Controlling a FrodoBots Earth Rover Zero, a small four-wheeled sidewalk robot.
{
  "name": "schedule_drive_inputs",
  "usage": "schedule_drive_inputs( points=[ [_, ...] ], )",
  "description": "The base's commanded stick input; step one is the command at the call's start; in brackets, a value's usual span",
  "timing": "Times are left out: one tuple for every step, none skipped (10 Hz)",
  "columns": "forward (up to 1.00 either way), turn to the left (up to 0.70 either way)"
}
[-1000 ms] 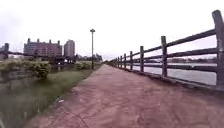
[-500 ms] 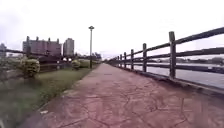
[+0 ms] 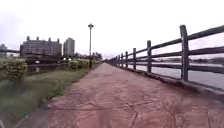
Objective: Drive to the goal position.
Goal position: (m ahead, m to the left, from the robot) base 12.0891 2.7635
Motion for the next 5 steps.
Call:
schedule_drive_inputs(
  points=[
    [1.0, 0.26],
    [1.0, 0.0],
    [1.0, 0.0],
    [1.0, 0.0],
    [1.0, 0.0]
  ],
)
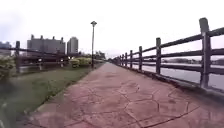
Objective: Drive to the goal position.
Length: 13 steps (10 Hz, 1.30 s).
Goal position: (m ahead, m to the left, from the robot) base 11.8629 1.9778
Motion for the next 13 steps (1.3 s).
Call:
schedule_drive_inputs(
  points=[
    [1.0, 0.01],
    [1.0, 0.04],
    [1.0, 0.32],
    [1.0, 0.18],
    [1.0, 0.06],
    [1.0, 0.0],
    [1.0, 0.0],
    [1.0, 0.0],
    [1.0, 0.0],
    [1.0, 0.0],
    [1.0, 0.0],
    [1.0, 0.0],
    [1.0, 0.0]
  ],
)
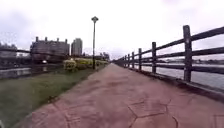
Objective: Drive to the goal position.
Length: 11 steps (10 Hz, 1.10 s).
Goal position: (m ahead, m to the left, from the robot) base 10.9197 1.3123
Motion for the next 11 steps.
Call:
schedule_drive_inputs(
  points=[
    [1.0, 0.0],
    [1.0, 0.0],
    [1.0, 0.0],
    [1.0, 0.0],
    [1.0, 0.0],
    [1.0, -0.05],
    [1.0, -0.17],
    [1.0, -0.31],
    [1.0, -0.15],
    [1.0, 0.0],
    [1.0, 0.0]
  ],
)
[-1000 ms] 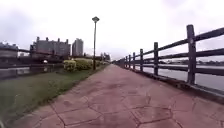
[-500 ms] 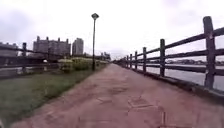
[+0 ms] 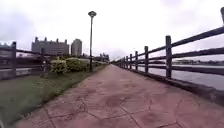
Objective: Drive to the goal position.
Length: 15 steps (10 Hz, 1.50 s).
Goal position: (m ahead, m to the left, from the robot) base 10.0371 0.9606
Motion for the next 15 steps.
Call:
schedule_drive_inputs(
  points=[
    [1.0, 0.0],
    [1.0, 0.0],
    [1.0, 0.0],
    [1.0, 0.0],
    [1.0, 0.0],
    [1.0, 0.0],
    [1.0, 0.0],
    [1.0, 0.0],
    [1.0, 0.0],
    [1.0, 0.0],
    [1.0, 0.0],
    [1.0, 0.0],
    [1.0, 0.0],
    [1.0, 0.0],
    [1.0, 0.0]
  ],
)
